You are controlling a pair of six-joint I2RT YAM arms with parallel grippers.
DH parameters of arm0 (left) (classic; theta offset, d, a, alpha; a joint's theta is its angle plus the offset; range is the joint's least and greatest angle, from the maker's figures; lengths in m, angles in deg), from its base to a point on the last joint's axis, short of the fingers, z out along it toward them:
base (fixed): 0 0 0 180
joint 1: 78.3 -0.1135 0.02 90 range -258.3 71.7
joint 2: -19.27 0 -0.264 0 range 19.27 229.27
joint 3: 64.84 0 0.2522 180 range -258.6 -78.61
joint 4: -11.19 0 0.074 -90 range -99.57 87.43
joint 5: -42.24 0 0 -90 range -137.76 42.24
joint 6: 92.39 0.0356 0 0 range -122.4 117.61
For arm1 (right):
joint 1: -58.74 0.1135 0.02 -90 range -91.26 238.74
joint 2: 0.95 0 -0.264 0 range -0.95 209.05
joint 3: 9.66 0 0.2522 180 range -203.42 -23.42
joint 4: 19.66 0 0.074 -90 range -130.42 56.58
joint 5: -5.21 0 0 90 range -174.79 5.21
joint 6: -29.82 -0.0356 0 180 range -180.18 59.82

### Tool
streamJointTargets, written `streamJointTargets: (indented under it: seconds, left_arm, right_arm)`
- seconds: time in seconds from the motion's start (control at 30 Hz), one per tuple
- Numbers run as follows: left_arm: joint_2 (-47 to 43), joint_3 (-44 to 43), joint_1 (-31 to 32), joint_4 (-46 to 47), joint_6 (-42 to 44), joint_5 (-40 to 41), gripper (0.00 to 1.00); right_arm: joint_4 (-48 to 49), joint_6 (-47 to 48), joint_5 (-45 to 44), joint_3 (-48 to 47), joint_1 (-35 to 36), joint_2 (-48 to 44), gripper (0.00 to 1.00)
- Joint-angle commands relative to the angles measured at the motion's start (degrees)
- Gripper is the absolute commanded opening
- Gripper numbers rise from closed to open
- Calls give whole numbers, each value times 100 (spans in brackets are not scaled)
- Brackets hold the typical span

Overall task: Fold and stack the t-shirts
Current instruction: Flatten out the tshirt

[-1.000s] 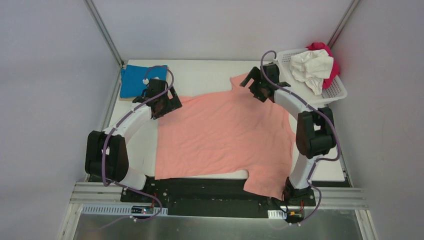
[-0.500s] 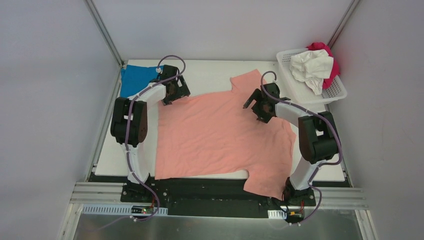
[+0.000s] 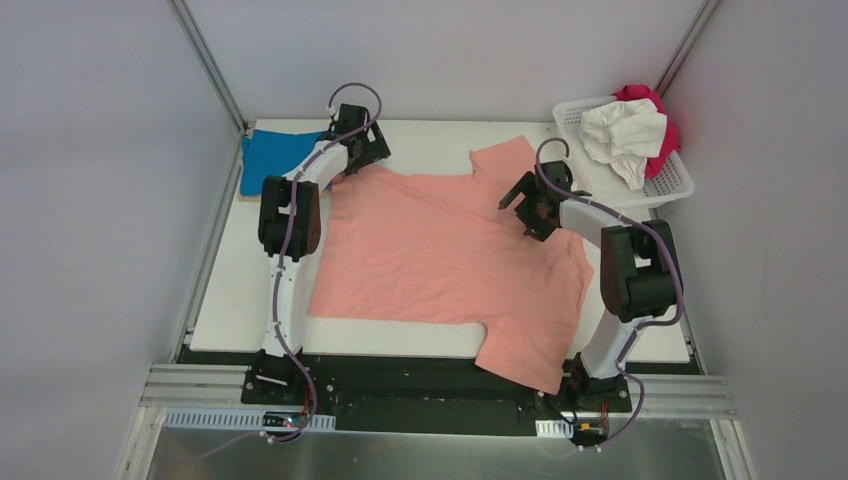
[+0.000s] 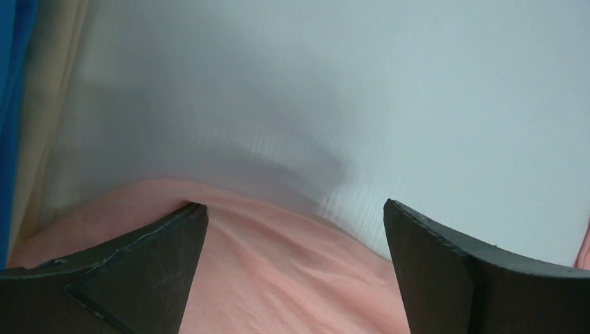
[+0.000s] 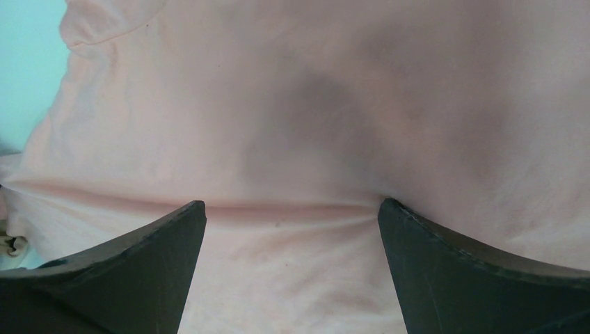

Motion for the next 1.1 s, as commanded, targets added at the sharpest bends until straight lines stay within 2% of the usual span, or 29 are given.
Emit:
streamJointTargets:
  seconds: [0.0,0.3,0.43,0.63,0.77,0.87,1.07]
  left_arm:
    - [761,-952,-286,-363,23,-135,99]
    - [1894,-2933,-511,-400,24,-787,99]
    - [2027,-3236,-528,-61,80,-1150,99]
    - [1496,-2791,-522,94,250,-1681,99]
    - [509,-1546,-458,94,315,-1895,99]
    - [-201,-911,-275,-4,787,-1498,99]
    - [-1167,-906,-20,-333,1379,-869,99]
  right_arm:
    - [-266,95,-123,-414,-73,476,99]
    - [-547,193,-288,-1335,-234,1066,99]
    - [-680,226,-430,-1324,-378,1131,100]
    - [-726,299,-554,-1398,-506,1119,99]
    - [-737,430,-350,-1474,-496,1087,99]
    - [-718,529,-231,-1520,-484,951,99]
    - [-1362,862,-375,-2187,-298,513,99]
